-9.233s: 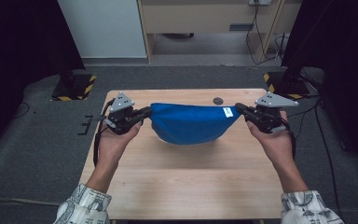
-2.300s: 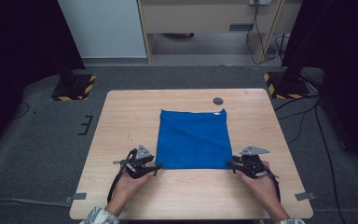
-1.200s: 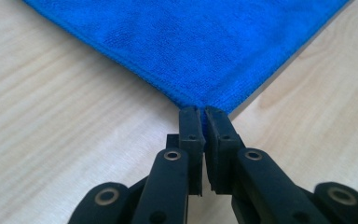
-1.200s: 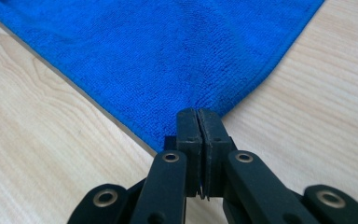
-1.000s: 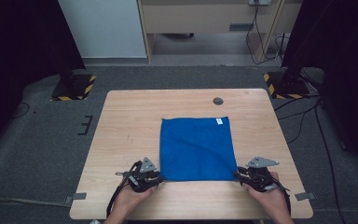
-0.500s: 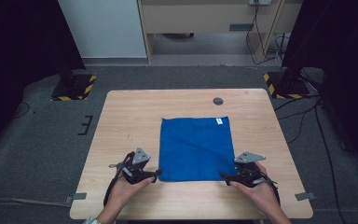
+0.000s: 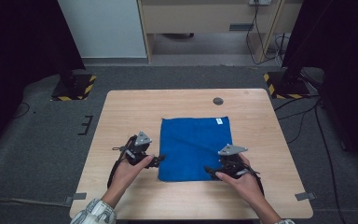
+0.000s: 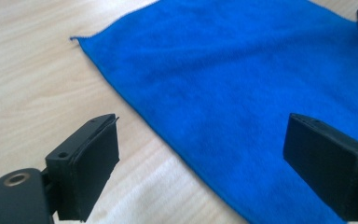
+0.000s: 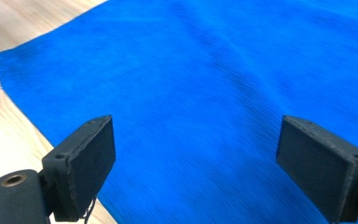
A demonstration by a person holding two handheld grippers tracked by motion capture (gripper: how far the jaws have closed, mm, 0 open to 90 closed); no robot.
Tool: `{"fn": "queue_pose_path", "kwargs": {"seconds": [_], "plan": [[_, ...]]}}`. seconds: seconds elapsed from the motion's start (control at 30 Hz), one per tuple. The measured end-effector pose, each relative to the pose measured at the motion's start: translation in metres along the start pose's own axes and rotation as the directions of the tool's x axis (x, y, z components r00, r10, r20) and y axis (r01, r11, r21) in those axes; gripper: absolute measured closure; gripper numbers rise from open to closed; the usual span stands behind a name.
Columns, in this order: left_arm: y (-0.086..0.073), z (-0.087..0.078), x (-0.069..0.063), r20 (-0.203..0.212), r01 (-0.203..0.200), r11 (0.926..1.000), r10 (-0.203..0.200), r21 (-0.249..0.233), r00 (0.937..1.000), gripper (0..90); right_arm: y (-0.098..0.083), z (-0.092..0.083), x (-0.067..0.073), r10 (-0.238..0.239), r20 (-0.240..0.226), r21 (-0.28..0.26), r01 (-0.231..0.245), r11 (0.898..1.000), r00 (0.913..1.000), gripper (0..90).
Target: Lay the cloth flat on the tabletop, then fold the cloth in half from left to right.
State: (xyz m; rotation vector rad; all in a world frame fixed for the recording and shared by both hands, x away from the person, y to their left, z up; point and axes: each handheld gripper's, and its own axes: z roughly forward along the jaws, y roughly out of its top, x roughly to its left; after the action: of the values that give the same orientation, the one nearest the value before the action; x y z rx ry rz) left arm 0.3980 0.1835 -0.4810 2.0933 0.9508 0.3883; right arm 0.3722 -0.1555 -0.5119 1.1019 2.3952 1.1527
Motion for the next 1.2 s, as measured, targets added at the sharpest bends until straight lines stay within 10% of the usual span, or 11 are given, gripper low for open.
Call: {"fn": "queue_pose_path", "kwargs": {"seconds": [0.6,1.2], "plan": [[0.023,0.004,0.023,-0.037,0.017,0.9992,-0.018,-0.036,0.9991,8.5,0.04,0.042,0.059,-0.108,-0.125,0.019,0.112,0.994,0.9862,19.8],[0.019,-0.002,0.04,-0.063,0.049,0.9979,-0.051,-0.042,0.9967,9.3,0.056,0.066,0.117,-0.231,-0.235,0.013,0.241,0.97,0.944,53.4]]}}
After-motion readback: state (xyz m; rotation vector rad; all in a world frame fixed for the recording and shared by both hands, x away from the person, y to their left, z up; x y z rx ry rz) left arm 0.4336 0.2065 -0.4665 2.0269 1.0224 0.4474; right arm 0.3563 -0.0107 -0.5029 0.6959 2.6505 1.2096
